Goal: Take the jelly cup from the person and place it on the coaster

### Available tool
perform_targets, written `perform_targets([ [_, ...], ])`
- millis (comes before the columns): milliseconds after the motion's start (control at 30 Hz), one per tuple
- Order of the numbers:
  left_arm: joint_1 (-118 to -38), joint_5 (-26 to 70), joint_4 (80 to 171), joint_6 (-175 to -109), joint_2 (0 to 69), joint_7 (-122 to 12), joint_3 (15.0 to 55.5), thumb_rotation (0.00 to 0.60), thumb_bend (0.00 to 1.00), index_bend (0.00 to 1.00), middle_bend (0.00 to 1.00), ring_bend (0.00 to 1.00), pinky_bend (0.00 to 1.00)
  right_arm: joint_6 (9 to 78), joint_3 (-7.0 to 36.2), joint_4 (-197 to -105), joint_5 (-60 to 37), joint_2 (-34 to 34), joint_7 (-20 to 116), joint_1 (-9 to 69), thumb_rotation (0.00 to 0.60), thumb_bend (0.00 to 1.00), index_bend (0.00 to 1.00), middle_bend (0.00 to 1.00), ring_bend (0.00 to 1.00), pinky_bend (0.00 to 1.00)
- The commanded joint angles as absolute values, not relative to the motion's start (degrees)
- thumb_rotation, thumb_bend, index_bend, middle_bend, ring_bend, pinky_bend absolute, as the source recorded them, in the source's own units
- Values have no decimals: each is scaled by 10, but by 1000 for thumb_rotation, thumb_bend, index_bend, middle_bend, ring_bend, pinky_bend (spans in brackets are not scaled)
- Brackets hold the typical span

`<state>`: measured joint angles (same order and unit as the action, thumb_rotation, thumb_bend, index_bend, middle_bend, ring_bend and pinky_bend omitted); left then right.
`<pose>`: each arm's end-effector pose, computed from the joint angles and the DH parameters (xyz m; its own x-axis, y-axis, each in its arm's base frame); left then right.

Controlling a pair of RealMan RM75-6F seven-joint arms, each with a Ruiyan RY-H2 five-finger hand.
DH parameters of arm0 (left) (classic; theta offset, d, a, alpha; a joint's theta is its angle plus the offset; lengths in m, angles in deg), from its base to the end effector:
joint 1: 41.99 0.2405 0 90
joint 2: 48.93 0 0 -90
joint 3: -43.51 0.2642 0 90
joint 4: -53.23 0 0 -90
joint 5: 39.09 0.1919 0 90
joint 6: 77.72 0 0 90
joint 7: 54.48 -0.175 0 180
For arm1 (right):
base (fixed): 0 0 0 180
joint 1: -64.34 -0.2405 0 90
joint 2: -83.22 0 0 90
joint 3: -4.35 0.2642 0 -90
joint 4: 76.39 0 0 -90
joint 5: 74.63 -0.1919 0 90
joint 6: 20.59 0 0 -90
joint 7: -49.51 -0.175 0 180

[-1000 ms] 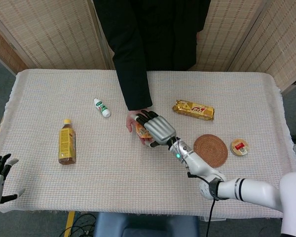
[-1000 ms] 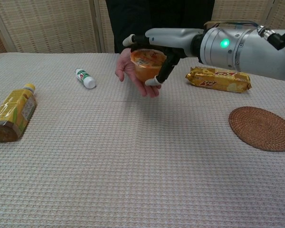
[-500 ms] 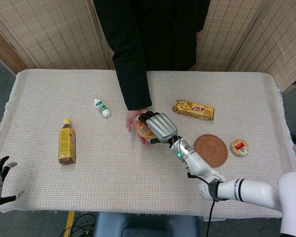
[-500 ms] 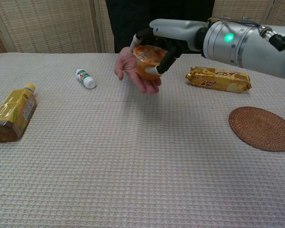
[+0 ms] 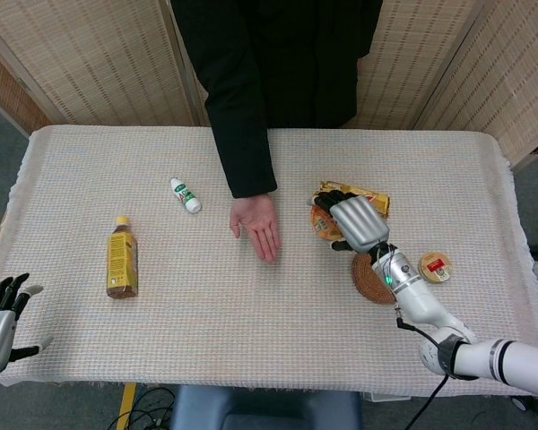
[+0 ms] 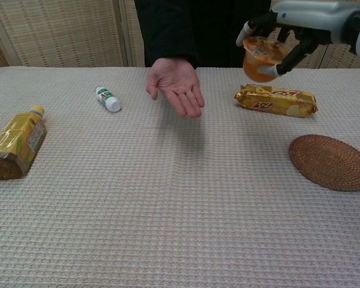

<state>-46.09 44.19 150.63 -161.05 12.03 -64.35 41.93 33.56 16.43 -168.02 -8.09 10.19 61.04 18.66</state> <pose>-0.3122 0.2013 0.1832 0.5146 0.0697 0.8546 0.8549 0.0356 -0.5176 -0.1268 -0.4006 0.0810 0.4440 -0.1561 0.8823 -0.8377 -0.4217 0.3469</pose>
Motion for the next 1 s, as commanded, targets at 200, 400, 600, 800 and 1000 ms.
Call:
perform_targets([
  [200, -466, 466, 1517, -1624, 120, -653, 418, 600, 143, 252, 109, 99, 240, 296, 128, -1553, -74, 15, 562, 196, 600, 657, 451, 359, 285, 500],
  [400, -462, 466, 1516, -1627, 120, -652, 421, 600, 143, 252, 109, 99, 240, 275, 122, -1488, -66, -42, 548, 189, 600, 633, 422, 314, 238, 403],
  [600, -460, 462, 1514, -1627, 121, -650, 422, 600, 143, 252, 109, 99, 240, 254, 118, -1475, -53, -55, 538, 182, 600, 593, 127, 108, 44, 106],
  [800, -460, 462, 1509, -1626, 123, -646, 422, 600, 143, 250, 109, 99, 240, 257, 119, -1516, -53, -18, 540, 191, 600, 594, 0, 0, 0, 0],
  [1000, -463, 463, 1506, -1625, 126, -642, 420, 600, 143, 248, 109, 99, 240, 338, 117, -1602, -19, 59, 538, 237, 600, 578, 0, 0, 0, 0],
])
